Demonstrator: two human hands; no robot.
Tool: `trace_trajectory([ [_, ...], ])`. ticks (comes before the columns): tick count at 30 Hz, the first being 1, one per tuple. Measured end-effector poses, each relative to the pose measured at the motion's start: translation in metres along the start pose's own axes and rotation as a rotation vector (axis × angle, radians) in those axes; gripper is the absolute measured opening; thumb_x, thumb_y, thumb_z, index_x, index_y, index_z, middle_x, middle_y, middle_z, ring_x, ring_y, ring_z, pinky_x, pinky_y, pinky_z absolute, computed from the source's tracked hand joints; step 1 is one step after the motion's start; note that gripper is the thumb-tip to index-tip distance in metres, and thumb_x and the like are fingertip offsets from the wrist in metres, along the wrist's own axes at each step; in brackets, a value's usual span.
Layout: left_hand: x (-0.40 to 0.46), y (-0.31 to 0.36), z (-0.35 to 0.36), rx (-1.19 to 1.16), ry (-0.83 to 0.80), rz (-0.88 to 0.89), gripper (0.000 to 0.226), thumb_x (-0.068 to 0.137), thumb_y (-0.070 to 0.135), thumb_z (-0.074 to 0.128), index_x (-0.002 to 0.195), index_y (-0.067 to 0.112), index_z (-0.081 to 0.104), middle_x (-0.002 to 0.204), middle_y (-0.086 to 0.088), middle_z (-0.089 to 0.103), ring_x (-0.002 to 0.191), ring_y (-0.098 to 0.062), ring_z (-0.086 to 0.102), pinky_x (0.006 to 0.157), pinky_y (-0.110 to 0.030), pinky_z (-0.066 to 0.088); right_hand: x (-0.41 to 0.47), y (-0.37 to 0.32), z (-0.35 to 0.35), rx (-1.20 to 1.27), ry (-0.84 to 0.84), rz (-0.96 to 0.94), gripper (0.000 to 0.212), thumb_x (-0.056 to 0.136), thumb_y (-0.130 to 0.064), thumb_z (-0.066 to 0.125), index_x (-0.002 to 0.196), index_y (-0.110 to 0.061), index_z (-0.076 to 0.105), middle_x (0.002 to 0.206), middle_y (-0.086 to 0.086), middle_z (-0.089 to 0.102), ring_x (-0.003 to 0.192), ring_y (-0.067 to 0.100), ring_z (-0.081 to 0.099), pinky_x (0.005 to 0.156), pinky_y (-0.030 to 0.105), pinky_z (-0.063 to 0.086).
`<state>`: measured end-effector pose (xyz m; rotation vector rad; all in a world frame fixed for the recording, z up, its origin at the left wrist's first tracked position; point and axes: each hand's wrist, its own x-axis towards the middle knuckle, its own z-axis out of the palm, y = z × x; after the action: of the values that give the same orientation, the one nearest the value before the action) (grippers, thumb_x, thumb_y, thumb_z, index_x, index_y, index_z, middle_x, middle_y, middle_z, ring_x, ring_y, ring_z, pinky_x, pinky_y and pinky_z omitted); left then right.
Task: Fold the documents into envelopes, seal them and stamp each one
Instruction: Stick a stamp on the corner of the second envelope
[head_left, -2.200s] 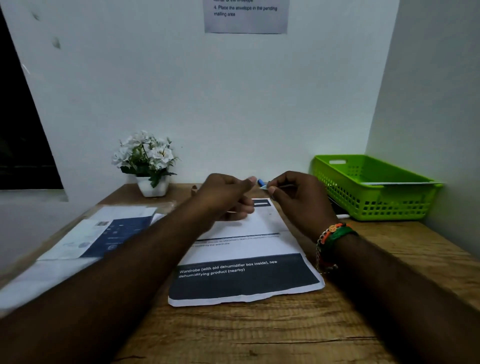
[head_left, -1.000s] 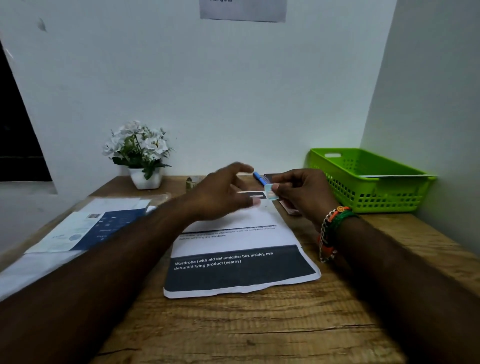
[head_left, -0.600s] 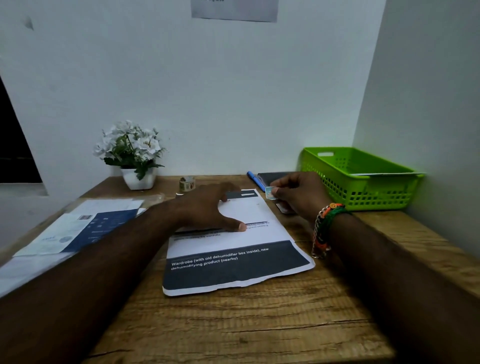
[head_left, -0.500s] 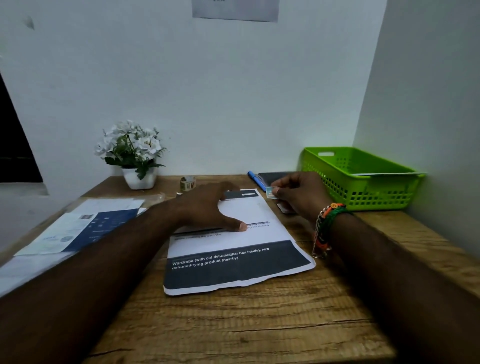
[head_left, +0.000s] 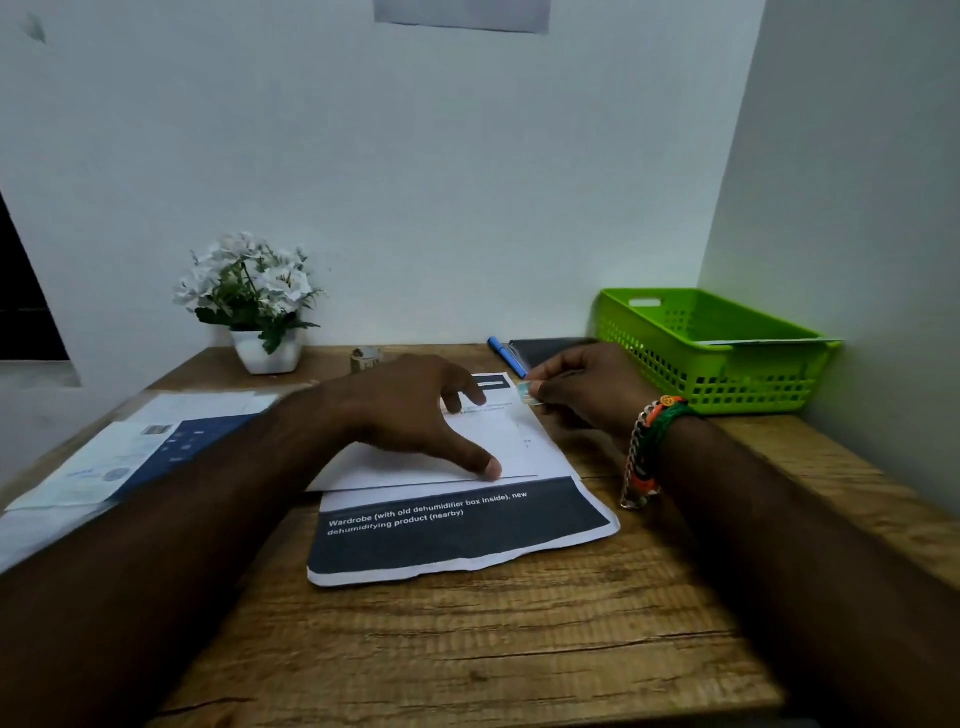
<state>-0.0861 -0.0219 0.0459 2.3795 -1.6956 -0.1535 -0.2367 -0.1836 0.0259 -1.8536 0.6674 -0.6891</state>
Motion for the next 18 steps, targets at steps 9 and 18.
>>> trace_trajectory([
  [9, 0.009, -0.002, 0.023, -0.045, 0.121, 0.024, 0.076, 0.058, 0.078, 0.080, 0.120, 0.037, 0.066, 0.107, 0.024, 0.054, 0.099, 0.001, 0.054, 0.083, -0.025, 0.043, 0.008, 0.009, 0.021, -0.196, -0.006, -0.017, 0.011, 0.076, -0.006, 0.080, 0.067, -0.011, 0.077, 0.056, 0.005, 0.071, 0.051, 0.016, 0.066, 0.060, 0.030, 0.057],
  [18, 0.013, 0.001, 0.026, -0.056, 0.129, 0.031, 0.072, 0.061, 0.074, 0.081, 0.118, 0.032, 0.069, 0.102, 0.023, 0.055, 0.094, 0.000, 0.054, 0.074, -0.020, 0.040, 0.008, 0.007, 0.027, -0.219, 0.024, 0.029, 0.012, 0.074, -0.002, 0.080, 0.066, -0.011, 0.077, 0.059, 0.007, 0.072, 0.053, 0.017, 0.069, 0.059, 0.028, 0.058],
])
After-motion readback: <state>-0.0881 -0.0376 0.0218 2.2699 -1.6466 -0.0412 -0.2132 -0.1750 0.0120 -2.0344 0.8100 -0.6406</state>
